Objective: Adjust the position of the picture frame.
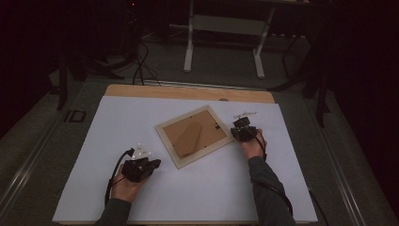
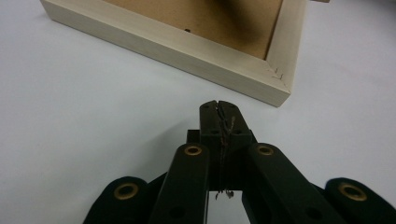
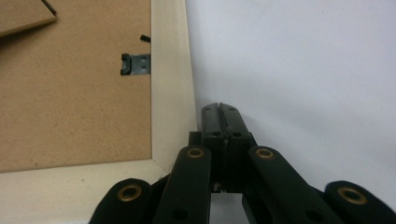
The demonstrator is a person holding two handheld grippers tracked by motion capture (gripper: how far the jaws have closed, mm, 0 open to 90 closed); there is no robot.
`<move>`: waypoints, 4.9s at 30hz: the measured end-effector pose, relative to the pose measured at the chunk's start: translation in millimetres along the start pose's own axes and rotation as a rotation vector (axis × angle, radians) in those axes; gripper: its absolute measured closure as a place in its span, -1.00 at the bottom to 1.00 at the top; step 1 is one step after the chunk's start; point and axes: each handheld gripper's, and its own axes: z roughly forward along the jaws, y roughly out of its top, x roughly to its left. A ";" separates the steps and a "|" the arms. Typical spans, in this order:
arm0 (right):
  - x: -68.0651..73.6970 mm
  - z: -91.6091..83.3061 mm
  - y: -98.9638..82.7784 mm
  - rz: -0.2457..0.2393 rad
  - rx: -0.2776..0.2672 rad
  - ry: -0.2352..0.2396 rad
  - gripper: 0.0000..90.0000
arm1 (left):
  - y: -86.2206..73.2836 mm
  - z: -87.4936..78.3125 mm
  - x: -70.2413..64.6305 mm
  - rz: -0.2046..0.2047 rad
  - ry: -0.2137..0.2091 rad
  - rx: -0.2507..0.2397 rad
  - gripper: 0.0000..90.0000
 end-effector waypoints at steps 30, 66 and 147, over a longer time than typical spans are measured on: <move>13.3 -4.5 -14.0 -0.017 -0.011 0.051 1.00 | 0.7 15.6 -4.0 -0.030 0.010 0.031 0.98; 32.6 -24.2 -38.8 0.040 -0.020 0.082 1.00 | -1.1 20.0 3.5 -0.074 0.093 0.066 1.00; 26.2 -56.7 -85.7 0.110 -0.052 0.220 1.00 | 20.3 37.2 26.4 -0.119 0.077 0.086 1.00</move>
